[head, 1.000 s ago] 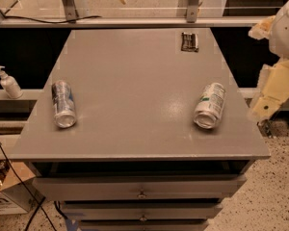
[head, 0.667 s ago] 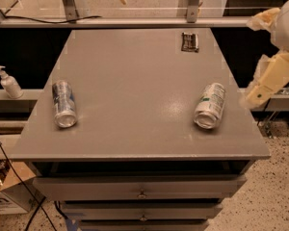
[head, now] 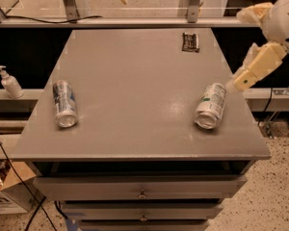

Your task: Move rxbar chocolate near redbull can

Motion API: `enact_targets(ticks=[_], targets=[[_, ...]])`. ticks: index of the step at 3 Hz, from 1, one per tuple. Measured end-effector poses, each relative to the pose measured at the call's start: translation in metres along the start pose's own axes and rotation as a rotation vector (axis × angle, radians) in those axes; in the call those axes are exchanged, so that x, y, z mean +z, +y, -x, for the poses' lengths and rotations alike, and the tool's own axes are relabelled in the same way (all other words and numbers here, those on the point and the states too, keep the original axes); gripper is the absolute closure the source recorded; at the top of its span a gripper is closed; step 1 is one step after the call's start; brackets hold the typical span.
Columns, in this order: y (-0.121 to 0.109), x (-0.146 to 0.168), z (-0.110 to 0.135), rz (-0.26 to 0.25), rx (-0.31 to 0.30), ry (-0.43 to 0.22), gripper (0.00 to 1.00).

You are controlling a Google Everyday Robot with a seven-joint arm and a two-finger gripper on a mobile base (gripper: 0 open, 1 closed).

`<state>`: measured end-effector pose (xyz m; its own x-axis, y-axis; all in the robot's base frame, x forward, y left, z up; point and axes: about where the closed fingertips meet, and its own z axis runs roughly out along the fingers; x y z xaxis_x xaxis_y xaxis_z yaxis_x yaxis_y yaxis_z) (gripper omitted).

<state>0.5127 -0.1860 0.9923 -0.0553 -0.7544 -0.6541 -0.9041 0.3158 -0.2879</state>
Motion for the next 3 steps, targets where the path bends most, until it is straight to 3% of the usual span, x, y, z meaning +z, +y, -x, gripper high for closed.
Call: enact_targets(ticks=[1, 2, 3], targets=[[0.000, 0.000, 0.000, -0.001, 0.000, 0.003, 0.00], [-0.009, 0.027, 0.007, 0.009, 0.037, -0.059, 0.00], [-0.033, 0.068, 0.014, 0.015, 0.092, -0.135, 0.00]])
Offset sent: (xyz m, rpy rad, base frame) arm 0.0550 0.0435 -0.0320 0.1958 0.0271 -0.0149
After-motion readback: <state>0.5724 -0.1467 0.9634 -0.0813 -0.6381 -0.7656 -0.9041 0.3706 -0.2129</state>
